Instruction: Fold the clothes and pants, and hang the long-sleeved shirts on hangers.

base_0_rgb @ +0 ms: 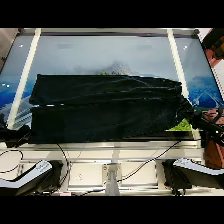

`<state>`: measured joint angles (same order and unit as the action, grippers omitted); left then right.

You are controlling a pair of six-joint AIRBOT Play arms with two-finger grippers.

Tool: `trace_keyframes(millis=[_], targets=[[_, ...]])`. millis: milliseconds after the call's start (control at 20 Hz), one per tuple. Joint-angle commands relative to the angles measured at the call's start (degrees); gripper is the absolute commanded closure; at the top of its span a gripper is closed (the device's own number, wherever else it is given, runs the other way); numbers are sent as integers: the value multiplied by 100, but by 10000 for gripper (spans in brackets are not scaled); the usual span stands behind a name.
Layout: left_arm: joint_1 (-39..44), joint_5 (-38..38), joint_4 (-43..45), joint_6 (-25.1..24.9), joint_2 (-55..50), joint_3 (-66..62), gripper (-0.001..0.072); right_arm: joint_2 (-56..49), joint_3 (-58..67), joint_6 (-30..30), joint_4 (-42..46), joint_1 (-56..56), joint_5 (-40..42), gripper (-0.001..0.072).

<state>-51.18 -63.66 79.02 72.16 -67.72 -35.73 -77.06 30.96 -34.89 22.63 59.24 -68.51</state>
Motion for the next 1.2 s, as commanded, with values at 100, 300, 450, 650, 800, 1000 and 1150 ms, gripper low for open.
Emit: trace_keyframes(millis=[100,300,450,650,800,1000,1150], targets=[[-155,-52,236,-227,-17,144,175,-2,7,-13,0,-2,-120,659],[-153,-216,114,-518,-17,195,453,-2,7,-17,0,-2,-142,659],[-153,-223,-179,-734,-17,195,586,-2,7,-17,0,-2,-175,659],[-153,-332,-267,-1027,-11,116,684,0,7,-15,-2,-2,-286,659],[-153,-479,-579,-1034,-4,-299,684,90,7,-52,-9,-2,-291,660],[-153,-922,-1718,-1220,4,-1150,685,822,7,-640,11,-2,-208,661],[-153,-1097,-2597,-1215,7,-1464,685,1897,11,-1786,463,-2,199,662]])
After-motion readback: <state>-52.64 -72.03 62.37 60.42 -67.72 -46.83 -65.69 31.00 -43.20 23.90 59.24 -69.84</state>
